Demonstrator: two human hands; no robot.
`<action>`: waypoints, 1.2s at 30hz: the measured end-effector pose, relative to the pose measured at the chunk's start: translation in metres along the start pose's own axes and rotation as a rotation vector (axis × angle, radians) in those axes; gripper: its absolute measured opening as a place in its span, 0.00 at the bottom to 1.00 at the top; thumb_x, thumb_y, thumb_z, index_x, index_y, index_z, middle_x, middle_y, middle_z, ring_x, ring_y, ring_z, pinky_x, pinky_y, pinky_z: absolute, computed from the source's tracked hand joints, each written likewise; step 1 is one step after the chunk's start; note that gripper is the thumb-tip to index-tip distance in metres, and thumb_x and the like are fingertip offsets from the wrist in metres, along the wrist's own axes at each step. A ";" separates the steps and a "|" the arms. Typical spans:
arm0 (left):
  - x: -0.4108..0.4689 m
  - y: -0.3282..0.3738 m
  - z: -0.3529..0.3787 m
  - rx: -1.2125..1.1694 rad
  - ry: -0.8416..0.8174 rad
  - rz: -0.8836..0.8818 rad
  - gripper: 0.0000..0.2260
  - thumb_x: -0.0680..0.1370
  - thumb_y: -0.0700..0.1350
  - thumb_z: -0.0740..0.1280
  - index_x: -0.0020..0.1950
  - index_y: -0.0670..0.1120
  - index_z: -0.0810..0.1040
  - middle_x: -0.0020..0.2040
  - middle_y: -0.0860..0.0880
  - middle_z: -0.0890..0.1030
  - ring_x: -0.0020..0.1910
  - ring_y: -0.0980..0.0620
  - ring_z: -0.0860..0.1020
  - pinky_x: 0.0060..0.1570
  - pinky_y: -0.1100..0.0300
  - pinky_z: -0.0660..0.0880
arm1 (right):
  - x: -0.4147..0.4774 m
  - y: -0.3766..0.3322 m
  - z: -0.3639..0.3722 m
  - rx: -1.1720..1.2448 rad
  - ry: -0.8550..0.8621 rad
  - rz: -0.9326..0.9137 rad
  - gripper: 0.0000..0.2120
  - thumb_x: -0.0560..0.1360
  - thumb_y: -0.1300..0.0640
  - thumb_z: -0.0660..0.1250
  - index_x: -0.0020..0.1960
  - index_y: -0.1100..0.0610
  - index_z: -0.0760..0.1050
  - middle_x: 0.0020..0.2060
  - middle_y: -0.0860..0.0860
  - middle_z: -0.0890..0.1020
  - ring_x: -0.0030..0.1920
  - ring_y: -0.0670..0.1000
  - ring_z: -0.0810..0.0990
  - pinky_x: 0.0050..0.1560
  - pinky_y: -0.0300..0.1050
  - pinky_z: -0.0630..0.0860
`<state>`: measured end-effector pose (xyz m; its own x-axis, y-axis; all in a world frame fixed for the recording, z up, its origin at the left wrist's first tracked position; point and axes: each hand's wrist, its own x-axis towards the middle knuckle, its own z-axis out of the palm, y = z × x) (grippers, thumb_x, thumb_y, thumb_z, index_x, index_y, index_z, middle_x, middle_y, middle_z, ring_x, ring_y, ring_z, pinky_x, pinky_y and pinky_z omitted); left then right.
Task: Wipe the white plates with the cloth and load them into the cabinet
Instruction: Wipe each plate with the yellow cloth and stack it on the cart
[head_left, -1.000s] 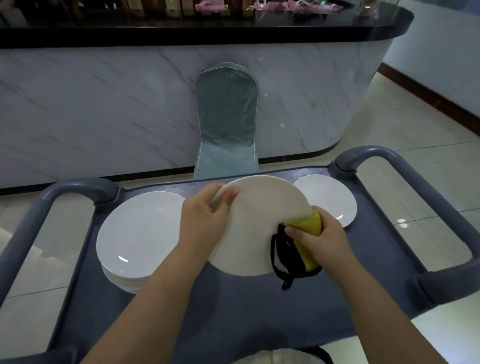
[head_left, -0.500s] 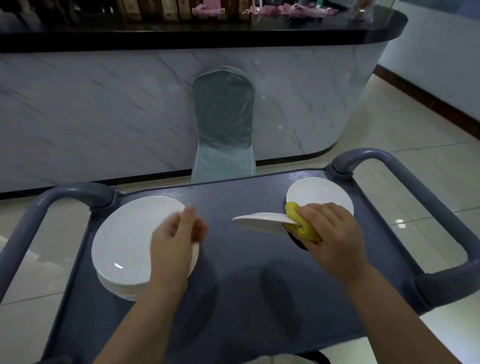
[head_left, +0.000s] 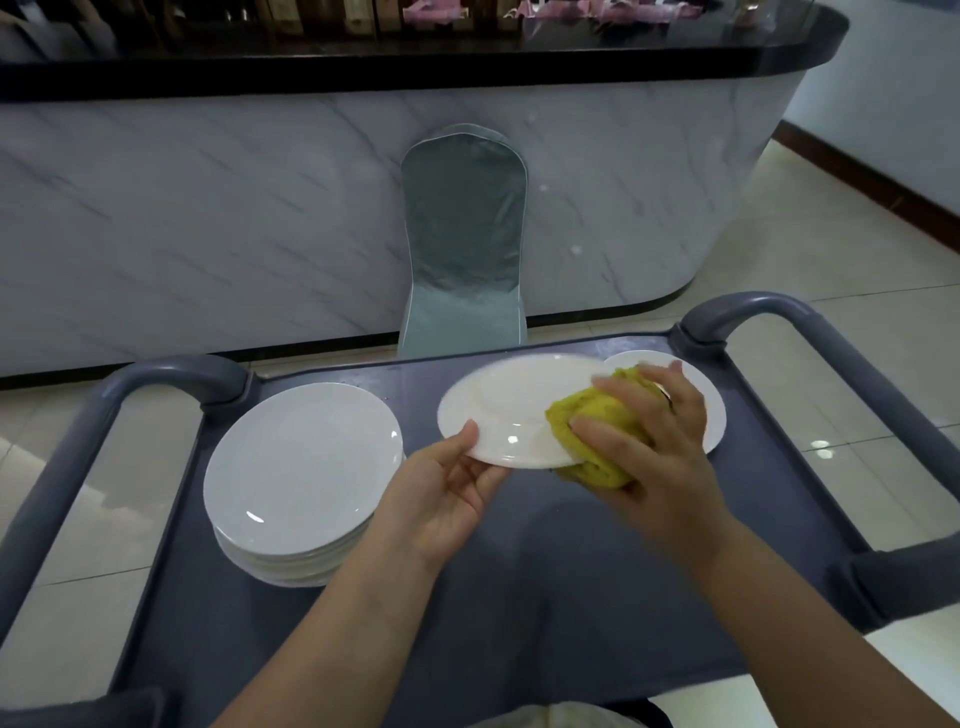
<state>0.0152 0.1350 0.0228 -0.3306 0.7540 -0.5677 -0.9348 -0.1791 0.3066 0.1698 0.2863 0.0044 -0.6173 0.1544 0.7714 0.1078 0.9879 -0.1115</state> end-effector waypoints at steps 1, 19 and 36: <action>0.000 -0.001 -0.001 -0.002 -0.042 0.019 0.18 0.72 0.35 0.66 0.62 0.34 0.73 0.54 0.37 0.83 0.49 0.42 0.84 0.39 0.47 0.83 | -0.002 -0.003 0.002 0.031 -0.006 0.095 0.19 0.72 0.45 0.73 0.60 0.49 0.75 0.67 0.55 0.71 0.66 0.64 0.66 0.67 0.67 0.62; 0.005 -0.013 -0.012 -0.021 -0.291 0.202 0.15 0.75 0.37 0.63 0.60 0.48 0.76 0.58 0.42 0.83 0.52 0.43 0.84 0.42 0.46 0.82 | 0.000 -0.047 0.032 0.110 0.127 0.401 0.15 0.74 0.51 0.68 0.60 0.53 0.77 0.67 0.56 0.72 0.66 0.62 0.66 0.69 0.57 0.63; 0.002 0.006 -0.026 0.179 -0.175 0.443 0.31 0.72 0.35 0.65 0.72 0.53 0.66 0.65 0.41 0.78 0.54 0.43 0.82 0.46 0.49 0.82 | -0.006 -0.074 0.055 0.192 -0.097 0.143 0.15 0.74 0.60 0.68 0.60 0.52 0.81 0.64 0.54 0.76 0.60 0.60 0.68 0.65 0.53 0.66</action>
<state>0.0056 0.1185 0.0035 -0.6496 0.7274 -0.2214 -0.6677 -0.4066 0.6236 0.1229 0.2129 -0.0260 -0.6795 0.2839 0.6765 0.0549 0.9392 -0.3390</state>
